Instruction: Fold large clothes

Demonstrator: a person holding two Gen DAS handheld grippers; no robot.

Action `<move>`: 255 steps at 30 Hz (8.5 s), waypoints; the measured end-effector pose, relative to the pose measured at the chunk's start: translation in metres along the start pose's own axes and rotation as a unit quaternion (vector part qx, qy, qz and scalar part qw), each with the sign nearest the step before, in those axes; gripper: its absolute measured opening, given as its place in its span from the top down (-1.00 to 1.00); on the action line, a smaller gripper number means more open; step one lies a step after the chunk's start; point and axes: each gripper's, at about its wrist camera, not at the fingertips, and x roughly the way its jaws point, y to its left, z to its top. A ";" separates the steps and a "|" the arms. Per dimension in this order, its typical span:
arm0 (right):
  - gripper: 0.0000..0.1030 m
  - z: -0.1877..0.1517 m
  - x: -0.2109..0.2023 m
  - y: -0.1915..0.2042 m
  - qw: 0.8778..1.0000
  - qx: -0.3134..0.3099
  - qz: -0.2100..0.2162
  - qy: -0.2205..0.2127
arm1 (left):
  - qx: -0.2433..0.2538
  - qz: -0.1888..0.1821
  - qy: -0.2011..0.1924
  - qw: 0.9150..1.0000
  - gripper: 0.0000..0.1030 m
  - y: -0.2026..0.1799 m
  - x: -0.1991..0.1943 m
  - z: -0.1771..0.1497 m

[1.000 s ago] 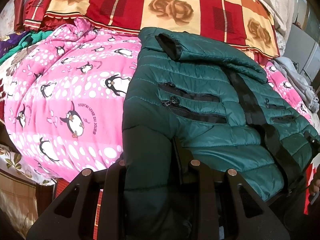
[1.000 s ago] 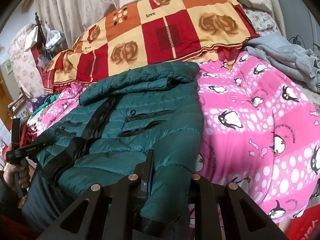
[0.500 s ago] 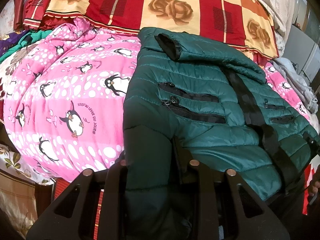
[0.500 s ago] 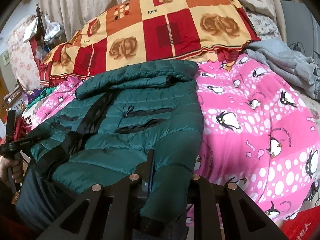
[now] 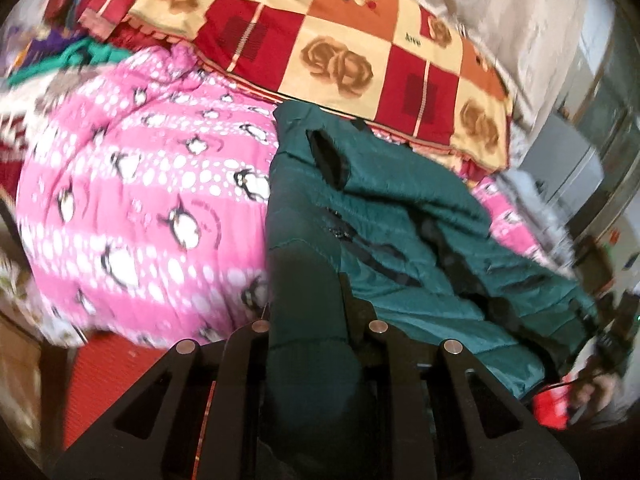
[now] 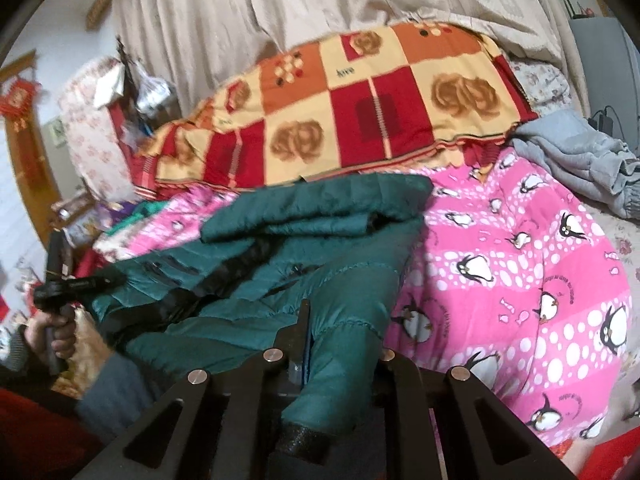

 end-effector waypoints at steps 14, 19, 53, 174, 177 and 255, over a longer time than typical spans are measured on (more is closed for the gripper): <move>0.77 0.056 -0.024 0.001 0.995 0.036 0.016 -0.095 | -0.058 -0.068 -0.119 0.989 0.73 -0.025 -0.045 0.065; 0.77 0.090 0.004 -0.008 0.992 0.055 0.006 -0.112 | -0.090 -0.060 -0.136 0.985 0.73 -0.026 -0.021 0.106; 0.77 0.192 0.319 -0.134 0.976 0.103 -0.180 0.067 | -0.012 0.154 -0.019 0.988 0.66 -0.017 0.295 0.239; 0.31 0.088 0.217 -0.131 0.993 0.034 0.020 0.110 | 0.171 -0.034 0.051 0.983 -0.38 -0.027 0.193 0.110; 0.25 0.086 0.210 -0.136 0.992 0.070 0.013 0.108 | 0.169 -0.018 0.052 0.984 -0.40 -0.029 0.194 0.109; -0.19 0.071 0.039 0.033 0.979 -0.024 -0.173 0.102 | 0.155 0.137 0.008 0.978 -0.62 -0.176 0.030 0.033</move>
